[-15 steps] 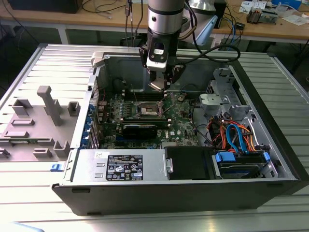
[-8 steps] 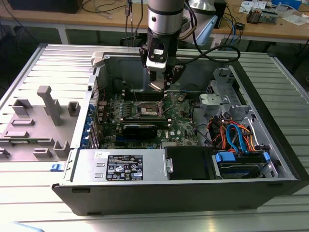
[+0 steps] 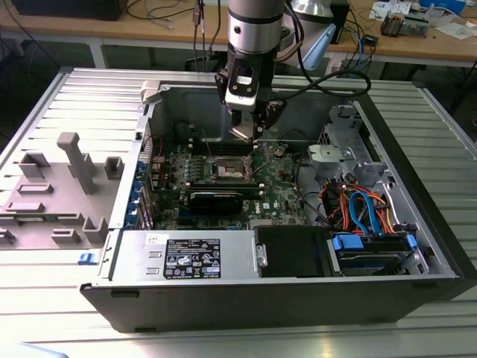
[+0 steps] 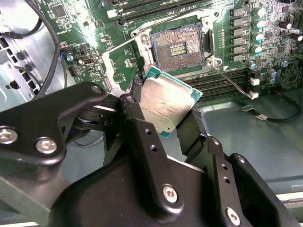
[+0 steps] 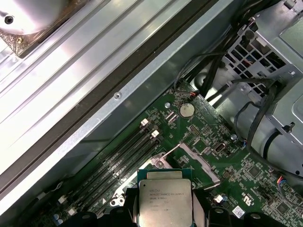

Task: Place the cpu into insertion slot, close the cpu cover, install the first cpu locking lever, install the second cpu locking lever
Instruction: 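Place the cpu into insertion slot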

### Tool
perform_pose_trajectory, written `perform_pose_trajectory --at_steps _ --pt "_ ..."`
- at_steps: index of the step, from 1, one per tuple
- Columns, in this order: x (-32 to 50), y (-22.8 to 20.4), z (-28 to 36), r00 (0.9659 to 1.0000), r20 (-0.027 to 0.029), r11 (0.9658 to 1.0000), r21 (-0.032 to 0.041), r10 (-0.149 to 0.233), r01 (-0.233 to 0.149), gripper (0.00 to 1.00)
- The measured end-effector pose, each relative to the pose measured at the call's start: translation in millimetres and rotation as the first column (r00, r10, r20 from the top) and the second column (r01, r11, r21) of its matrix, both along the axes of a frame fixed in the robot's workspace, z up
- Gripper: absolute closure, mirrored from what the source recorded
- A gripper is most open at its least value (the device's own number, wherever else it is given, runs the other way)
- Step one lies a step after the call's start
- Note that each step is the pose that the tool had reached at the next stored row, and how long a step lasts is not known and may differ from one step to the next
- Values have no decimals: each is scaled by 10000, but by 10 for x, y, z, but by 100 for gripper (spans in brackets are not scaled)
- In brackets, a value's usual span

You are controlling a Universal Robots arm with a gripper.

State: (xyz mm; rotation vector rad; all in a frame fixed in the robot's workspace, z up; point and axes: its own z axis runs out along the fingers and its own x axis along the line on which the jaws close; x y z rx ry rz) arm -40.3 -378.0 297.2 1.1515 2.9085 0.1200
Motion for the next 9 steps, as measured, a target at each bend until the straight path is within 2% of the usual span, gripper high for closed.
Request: perform_pose_trajectory --at_steps 9 --pt "0 0 -7 10000 0 10000 1 -97 97 45"
